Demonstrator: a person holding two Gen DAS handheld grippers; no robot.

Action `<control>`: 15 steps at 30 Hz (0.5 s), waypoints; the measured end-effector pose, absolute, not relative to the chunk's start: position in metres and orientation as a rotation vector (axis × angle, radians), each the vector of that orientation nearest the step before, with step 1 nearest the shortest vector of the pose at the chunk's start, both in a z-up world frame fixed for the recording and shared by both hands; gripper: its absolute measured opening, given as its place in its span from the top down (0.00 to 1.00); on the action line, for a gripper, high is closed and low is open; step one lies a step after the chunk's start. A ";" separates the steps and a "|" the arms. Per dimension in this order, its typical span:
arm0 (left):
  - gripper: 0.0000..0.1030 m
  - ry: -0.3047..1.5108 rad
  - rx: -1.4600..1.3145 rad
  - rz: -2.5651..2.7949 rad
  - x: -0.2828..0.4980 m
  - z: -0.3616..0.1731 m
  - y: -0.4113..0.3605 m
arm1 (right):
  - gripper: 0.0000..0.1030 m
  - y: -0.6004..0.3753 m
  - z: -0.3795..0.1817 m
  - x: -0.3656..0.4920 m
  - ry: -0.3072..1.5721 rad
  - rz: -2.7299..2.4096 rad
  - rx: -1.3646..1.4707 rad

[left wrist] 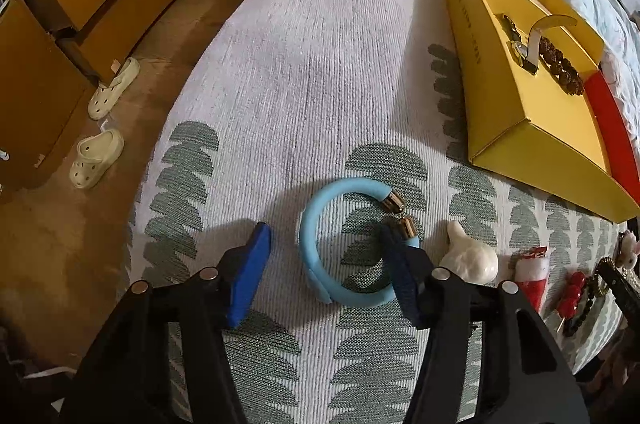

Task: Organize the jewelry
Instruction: 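Grasp the blue bangle with the left tool while the right tool grasps the olive coil bracelet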

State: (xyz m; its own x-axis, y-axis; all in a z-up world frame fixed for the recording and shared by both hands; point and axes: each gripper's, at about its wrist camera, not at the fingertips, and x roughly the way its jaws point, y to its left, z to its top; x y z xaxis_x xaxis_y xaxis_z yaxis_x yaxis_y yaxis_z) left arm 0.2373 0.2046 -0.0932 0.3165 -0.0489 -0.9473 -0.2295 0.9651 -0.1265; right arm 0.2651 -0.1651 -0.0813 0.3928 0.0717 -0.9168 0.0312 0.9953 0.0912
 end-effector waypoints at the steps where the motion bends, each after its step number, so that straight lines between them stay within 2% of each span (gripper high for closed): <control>1: 0.50 1.245 -0.267 0.118 0.237 -0.092 0.206 | 0.53 -0.166 -0.081 0.264 1.169 0.030 0.107; 4: 0.57 1.242 -0.279 0.110 0.235 -0.090 0.209 | 0.57 -0.167 -0.079 0.262 1.172 0.038 0.114; 5: 0.65 1.241 -0.282 0.106 0.235 -0.090 0.209 | 0.58 -0.167 -0.079 0.261 1.175 0.041 0.114; 7: 0.72 1.242 -0.290 0.079 0.234 -0.089 0.206 | 0.60 -0.166 -0.079 0.261 1.178 0.046 0.117; 10: 0.74 1.244 -0.283 0.078 0.234 -0.089 0.204 | 0.69 -0.165 -0.078 0.260 1.181 0.051 0.116; 11: 0.74 1.244 -0.283 0.079 0.235 -0.089 0.203 | 0.79 -0.165 -0.078 0.260 1.184 0.046 0.112; 15: 0.80 1.242 -0.285 0.072 0.234 -0.087 0.204 | 0.86 -0.168 -0.078 0.258 1.188 0.052 0.128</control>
